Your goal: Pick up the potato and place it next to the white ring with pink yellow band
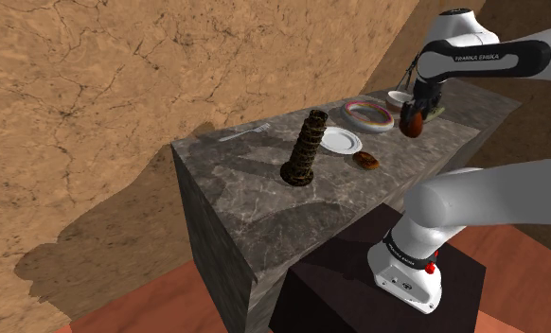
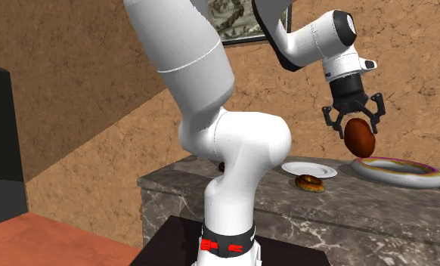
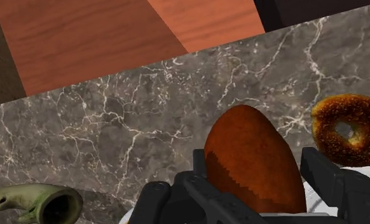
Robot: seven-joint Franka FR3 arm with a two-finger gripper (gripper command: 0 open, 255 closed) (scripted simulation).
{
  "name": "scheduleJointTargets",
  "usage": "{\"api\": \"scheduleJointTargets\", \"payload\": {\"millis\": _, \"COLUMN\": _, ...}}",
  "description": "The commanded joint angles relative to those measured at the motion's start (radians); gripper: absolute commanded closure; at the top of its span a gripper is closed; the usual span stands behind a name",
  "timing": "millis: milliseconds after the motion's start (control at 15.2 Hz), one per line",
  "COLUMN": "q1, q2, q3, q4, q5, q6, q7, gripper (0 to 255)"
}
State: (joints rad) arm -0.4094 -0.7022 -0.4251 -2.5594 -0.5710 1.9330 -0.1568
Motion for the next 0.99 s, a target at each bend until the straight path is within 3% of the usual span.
{"api": "scheduleJointTargets", "payload": {"millis": 0, "q1": -0.002, "q2": 0.053, "q3": -0.048, "q4": 0.040, "q5": -0.014, "q6": 0.032, "q7": -0.040, "gripper": 255}}
{"api": "scheduleJointTargets", "payload": {"millis": 330, "q1": 0.007, "q2": 0.196, "q3": -0.173, "q4": 0.163, "q5": -0.013, "q6": 0.105, "q7": -0.155, "gripper": 255}}
{"api": "scheduleJointTargets", "payload": {"millis": 594, "q1": 0.036, "q2": 0.342, "q3": -0.293, "q4": 0.289, "q5": 0.038, "q6": 0.167, "q7": -0.275, "gripper": 255}}
{"api": "scheduleJointTargets", "payload": {"millis": 924, "q1": 0.036, "q2": 0.369, "q3": -0.313, "q4": 0.243, "q5": 0.031, "q6": 0.239, "q7": -0.263, "gripper": 255}}
